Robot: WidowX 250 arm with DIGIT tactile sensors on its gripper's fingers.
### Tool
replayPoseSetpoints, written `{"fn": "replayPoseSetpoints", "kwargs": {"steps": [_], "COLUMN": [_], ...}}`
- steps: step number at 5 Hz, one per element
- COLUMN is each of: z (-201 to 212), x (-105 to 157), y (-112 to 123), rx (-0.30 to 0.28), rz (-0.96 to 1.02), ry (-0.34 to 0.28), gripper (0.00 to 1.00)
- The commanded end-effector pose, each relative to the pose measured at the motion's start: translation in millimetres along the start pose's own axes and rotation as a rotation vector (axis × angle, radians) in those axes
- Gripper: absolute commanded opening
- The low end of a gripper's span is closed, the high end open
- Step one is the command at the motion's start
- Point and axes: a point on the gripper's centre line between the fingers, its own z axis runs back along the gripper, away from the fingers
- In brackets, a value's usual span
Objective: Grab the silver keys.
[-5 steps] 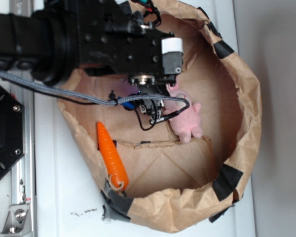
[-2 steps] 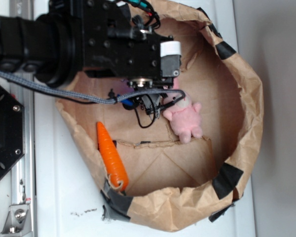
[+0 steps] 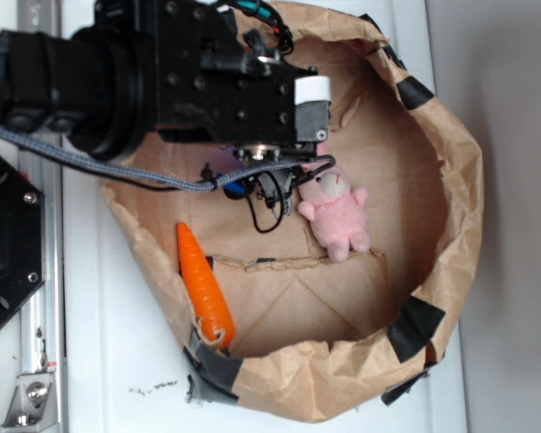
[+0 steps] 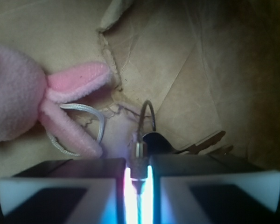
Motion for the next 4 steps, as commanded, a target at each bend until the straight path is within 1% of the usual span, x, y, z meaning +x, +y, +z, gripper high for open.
{"fn": "replayPoseSetpoints", "kwargs": {"steps": [1, 2, 3, 4], "z": [12.4, 20.6, 53.9, 109.6], "x": [6.1, 5.6, -4.6, -30.4], "y": [0.3, -0.4, -5.7, -15.3], "rx": [-0.001, -0.027, -0.098, -0.324], "rz": [-0.004, -0.031, -0.061, -0.139], "ry": [-0.028, 0.004, 0.097, 0.106], "gripper": [0.0, 0.0, 0.0, 0.0]}}
